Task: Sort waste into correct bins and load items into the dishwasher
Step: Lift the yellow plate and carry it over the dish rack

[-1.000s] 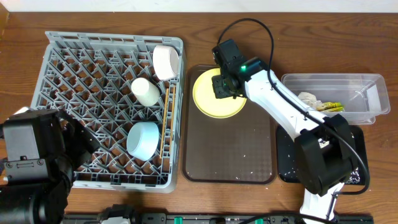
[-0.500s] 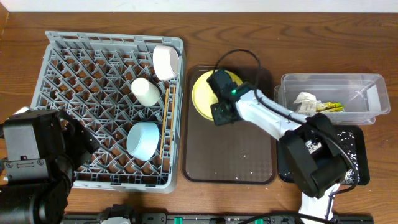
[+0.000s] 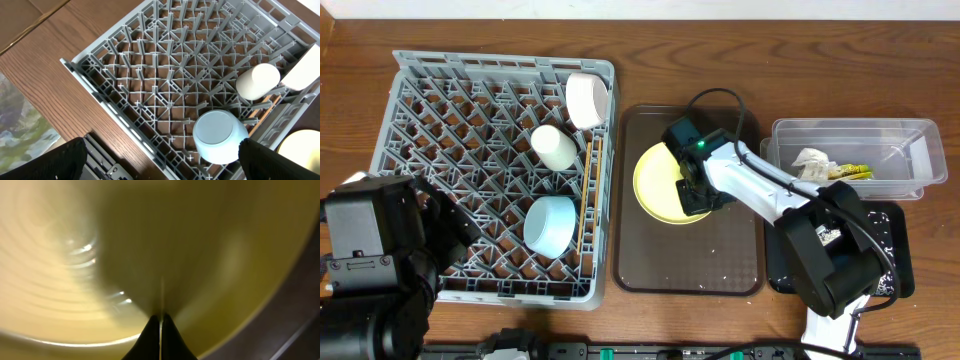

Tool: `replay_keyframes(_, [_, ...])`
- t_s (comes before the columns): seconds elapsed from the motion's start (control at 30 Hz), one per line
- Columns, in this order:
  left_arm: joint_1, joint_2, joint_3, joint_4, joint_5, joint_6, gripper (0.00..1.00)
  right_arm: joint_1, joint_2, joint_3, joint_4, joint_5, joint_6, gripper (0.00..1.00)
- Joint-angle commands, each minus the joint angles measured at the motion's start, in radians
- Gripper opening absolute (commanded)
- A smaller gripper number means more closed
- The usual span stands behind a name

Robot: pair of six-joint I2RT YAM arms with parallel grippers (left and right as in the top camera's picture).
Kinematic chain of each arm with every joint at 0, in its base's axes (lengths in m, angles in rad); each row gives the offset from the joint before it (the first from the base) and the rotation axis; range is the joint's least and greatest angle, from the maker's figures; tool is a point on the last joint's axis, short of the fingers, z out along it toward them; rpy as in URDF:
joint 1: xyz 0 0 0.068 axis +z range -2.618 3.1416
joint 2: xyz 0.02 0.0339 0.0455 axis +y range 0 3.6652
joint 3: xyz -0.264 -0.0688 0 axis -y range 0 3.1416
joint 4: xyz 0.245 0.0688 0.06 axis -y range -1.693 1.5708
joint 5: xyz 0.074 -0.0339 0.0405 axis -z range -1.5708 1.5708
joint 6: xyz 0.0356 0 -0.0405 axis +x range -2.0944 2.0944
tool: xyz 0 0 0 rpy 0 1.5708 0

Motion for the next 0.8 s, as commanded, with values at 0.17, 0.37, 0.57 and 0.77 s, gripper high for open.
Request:
replay_keyframes(0.17, [0.004, 0.0, 0.0, -0.004, -0.016, 0.013, 0.98, 0.031, -0.005, 0.22, -0.116, -0.142, -0.084, 0.2])
replay_keyframes(0.37, [0.004, 0.0, 0.0, -0.004, -0.016, 0.013, 0.98, 0.135, -0.003, 0.211, -0.056, -0.186, -0.159, 0.37])
replay_keyframes(0.57, [0.004, 0.0, 0.0, -0.004, -0.016, 0.013, 0.98, 0.231, -0.002, 0.138, 0.059, -0.105, -0.195, 0.4])
replay_keyframes(0.77, [0.004, 0.0, 0.0, -0.003, -0.016, 0.013, 0.98, 0.271, -0.002, 0.059, 0.162, 0.014, -0.195, 0.5])
